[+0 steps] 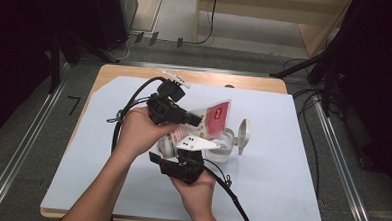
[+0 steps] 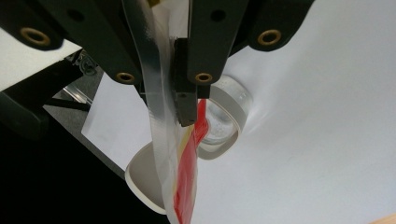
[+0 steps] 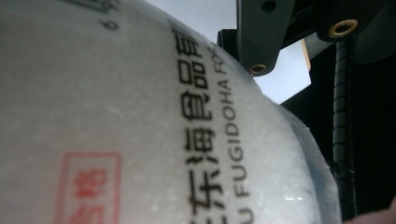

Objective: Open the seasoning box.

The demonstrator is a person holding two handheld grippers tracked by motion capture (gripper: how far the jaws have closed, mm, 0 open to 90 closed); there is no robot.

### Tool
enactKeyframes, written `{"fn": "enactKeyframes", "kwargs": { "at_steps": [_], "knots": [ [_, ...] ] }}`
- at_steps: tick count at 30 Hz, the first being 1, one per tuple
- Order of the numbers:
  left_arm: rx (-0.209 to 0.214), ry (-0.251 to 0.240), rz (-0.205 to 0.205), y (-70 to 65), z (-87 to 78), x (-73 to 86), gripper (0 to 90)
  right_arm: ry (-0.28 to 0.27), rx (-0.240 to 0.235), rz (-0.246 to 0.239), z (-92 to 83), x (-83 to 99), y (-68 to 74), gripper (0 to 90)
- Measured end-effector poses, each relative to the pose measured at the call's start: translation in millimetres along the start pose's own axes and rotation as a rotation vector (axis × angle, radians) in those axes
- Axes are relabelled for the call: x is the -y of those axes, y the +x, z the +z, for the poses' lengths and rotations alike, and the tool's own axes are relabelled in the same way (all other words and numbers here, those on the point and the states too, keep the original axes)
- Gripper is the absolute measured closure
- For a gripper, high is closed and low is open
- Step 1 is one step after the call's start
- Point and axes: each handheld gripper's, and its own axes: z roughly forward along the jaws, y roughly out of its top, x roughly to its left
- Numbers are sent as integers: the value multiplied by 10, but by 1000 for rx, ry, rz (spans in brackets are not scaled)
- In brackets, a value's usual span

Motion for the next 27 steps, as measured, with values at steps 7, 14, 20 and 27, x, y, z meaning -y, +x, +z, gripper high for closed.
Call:
{"fn": "enactKeyframes", "kwargs": {
  "at_steps": [7, 14, 20, 27],
  "knots": [
    [17, -8, -6, -7, 2, -14, 872, -13, -25, 45, -17, -17, -6, 622],
    [20, -10, 2, -38, -5, -29, 856, -34, -54, 101, -30, -29, -26, 626],
    [5, -8, 12, -77, -31, -37, 838, -56, -82, 138, -46, -39, -44, 626],
    [0, -3, 10, -97, -52, -37, 834, -61, -85, 143, -58, -34, -54, 626]
  ]
}}
